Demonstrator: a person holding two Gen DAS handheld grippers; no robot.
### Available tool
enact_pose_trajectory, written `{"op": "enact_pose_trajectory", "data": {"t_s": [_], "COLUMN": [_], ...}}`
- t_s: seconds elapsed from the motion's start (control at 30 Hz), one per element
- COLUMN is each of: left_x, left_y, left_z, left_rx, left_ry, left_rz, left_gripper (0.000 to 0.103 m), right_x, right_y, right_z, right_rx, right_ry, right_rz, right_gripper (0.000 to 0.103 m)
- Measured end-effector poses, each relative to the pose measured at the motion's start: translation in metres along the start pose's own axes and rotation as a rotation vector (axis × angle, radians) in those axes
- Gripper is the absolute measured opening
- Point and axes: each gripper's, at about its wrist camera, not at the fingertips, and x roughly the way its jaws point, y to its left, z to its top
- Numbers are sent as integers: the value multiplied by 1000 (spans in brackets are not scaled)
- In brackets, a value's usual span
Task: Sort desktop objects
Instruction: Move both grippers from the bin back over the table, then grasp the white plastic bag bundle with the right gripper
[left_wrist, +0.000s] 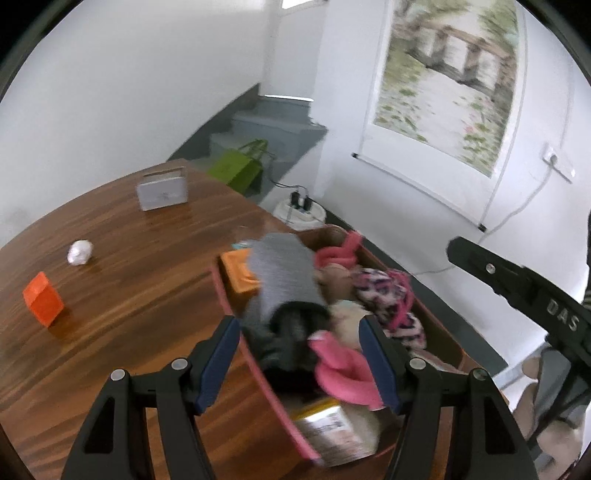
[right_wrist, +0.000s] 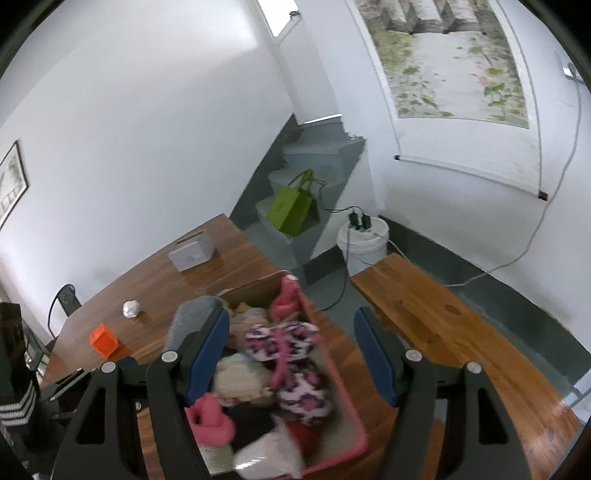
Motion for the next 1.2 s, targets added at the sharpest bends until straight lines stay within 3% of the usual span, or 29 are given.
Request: {"op": "enact_pose_trajectory", "data": {"t_s": [0.17, 0.43, 0.57, 0.8, 1.03, 1.2], "left_x": [-13, -46, -64, -99, -109, -109], "left_y": [40, 137, 196, 277, 321, 325], "left_z": [-4, -30, -50, -85, -108, -108], "left_rx": [-60, -179, -282, -417, -524, -543], "left_ry": [-20, -56, -53, -64, -40, -23], "left_rz": [68, 275, 375, 488, 506, 487], "left_gripper": [69, 69, 75, 75, 75, 75], "right_x": [-2, 5, 20, 66, 147, 204], "right_y": [37, 118, 166, 238, 287, 314], "right_z": [-2, -17, -27, -51, -66, -65], "right_rx": [-43, -149, -198, -252, -230, -247], "right_ry": [-9, 5, 33, 111, 226, 269], "right_rz": [59, 176, 236, 308, 278, 240], "right_gripper": [77, 78, 79, 79, 79, 79]}}
